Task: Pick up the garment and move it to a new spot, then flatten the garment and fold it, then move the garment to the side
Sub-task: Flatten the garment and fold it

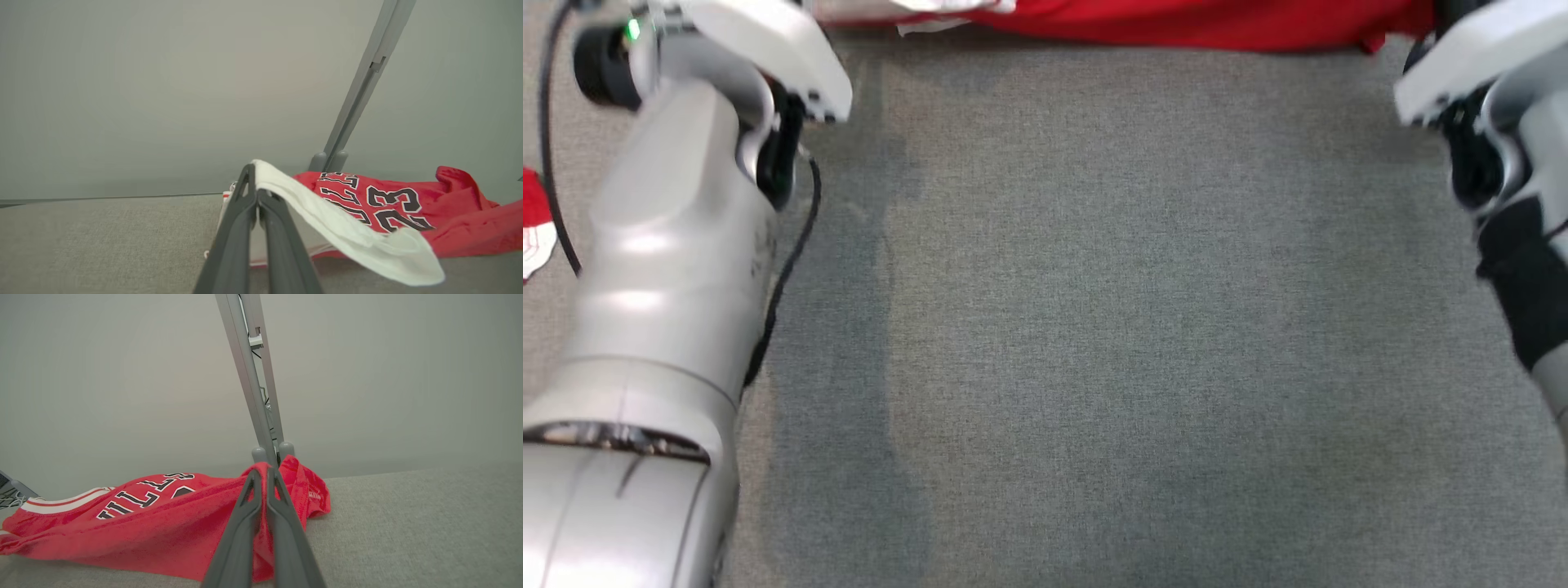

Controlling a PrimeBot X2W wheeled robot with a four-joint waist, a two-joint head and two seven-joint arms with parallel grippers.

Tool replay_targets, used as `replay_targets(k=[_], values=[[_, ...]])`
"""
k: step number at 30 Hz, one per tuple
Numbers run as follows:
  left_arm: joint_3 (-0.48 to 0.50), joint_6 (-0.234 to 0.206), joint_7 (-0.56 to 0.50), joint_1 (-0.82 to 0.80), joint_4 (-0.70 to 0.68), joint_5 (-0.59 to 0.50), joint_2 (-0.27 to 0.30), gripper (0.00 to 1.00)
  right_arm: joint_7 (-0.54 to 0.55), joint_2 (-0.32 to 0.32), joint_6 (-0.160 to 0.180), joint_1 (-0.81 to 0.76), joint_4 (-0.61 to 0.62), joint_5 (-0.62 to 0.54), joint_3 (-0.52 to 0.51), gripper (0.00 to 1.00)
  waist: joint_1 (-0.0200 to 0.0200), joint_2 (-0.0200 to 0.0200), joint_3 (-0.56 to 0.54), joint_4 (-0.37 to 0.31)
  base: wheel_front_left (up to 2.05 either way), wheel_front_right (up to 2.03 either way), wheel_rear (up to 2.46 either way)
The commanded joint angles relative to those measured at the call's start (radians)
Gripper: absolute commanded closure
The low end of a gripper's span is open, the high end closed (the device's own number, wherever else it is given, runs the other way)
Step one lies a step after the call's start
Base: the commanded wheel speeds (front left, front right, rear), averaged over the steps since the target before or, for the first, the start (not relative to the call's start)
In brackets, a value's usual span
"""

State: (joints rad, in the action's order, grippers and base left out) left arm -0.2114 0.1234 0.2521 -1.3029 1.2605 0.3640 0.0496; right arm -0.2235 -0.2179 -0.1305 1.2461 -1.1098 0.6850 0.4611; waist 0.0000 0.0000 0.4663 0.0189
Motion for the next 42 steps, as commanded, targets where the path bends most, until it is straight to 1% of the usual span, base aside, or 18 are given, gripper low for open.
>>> replay_targets(k=[1, 4, 7, 11, 17, 23, 28, 29, 33, 34, 36, 38, 42], values=[[-0.002, 0.005, 0.006, 0.038, 0.001, 0.023, 0.004, 1.00, -0.015, -0.001, -0.001, -0.044, 0.002, 0.025, 0.004, 1.00, 0.0000, 0.0000, -0.015, 0.001, 0.00, 0.00, 0.00], [0.002, 0.007, 0.012, 0.124, -0.021, 0.098, 0.003, 1.00, -0.030, 0.000, -0.001, -0.131, 0.040, 0.062, 0.043, 1.00, 0.0000, 0.0000, -0.032, -0.009, 0.00, 0.00, 0.00], [-0.006, 0.006, 0.014, 0.223, -0.078, 0.124, 0.003, 1.00, -0.041, -0.006, -0.001, -0.244, 0.092, 0.100, 0.076, 1.00, 0.0000, 0.0000, -0.051, -0.016, 0.00, 0.00, 0.00], [0.003, 0.006, 0.014, 0.382, -0.205, 0.081, 0.018, 1.00, -0.043, -0.029, 0.000, -0.393, 0.228, 0.129, 0.040, 1.00, 0.0000, 0.0000, -0.089, -0.028, 0.00, 0.00, 0.00], [0.082, -0.012, 0.014, 0.645, -0.453, 0.021, 0.045, 1.00, -0.043, -0.018, -0.001, -0.637, 0.425, 0.082, -0.064, 1.00, 0.0000, 0.0000, -0.148, -0.049, 0.00, 0.00, 0.00], [0.128, -0.032, 0.014, 0.924, -0.700, -0.050, 0.061, 1.00, -0.043, -0.002, -0.001, -0.846, 0.534, 0.035, -0.138, 1.00, 0.0000, 0.0000, -0.221, -0.057, 0.00, 0.00, 0.00], [0.134, -0.072, 0.010, 1.159, -0.891, -0.084, 0.072, 1.00, -0.043, -0.014, 0.000, -0.998, 0.598, 0.001, -0.168, 1.00, 0.0000, 0.0000, -0.288, -0.051, 0.00, 0.00, 0.00], [0.127, -0.093, -0.016, 1.244, -0.981, -0.093, 0.074, 1.00, -0.043, -0.019, 0.000, -1.052, 0.623, -0.010, -0.181, 1.00, 0.0000, 0.0000, -0.312, -0.044, 0.00, 0.00, 0.00], [0.112, -0.133, -0.111, 1.405, -1.165, -0.111, 0.088, 1.00, -0.043, -0.025, 0.000, -1.164, 0.670, -0.046, -0.213, 1.00, 0.0000, 0.0000, -0.357, -0.026, 0.00, 0.00, 0.00], [0.112, -0.133, -0.111, 1.405, -1.165, -0.111, 0.088, 1.00, -0.043, -0.025, 0.000, -1.164, 0.670, -0.046, -0.213, 1.00, 0.0000, 0.0000, -0.357, -0.026, 0.00, 0.00, 0.00], [0.102, -0.140, -0.167, 1.479, -1.245, -0.106, 0.096, 1.00, -0.043, -0.023, 0.000, -1.217, 0.686, -0.056, -0.217, 1.00, 0.0000, 0.0000, -0.376, -0.021, 0.00, 0.00, 0.00], [0.094, -0.142, -0.231, 1.540, -1.316, -0.109, 0.118, 1.00, -0.043, -0.020, 0.000, -1.265, 0.709, -0.054, -0.231, 1.00, 0.0000, 0.0000, -0.390, -0.010, 0.00, 0.00, 0.00], [0.096, -0.160, -0.339, 1.637, -1.439, -0.106, 0.146, 1.00, -0.032, -0.018, 0.000, -1.368, 0.755, -0.073, -0.256, 1.00, 0.0000, 0.0000, -0.412, 0.002, 0.00, 0.00, 0.00]])
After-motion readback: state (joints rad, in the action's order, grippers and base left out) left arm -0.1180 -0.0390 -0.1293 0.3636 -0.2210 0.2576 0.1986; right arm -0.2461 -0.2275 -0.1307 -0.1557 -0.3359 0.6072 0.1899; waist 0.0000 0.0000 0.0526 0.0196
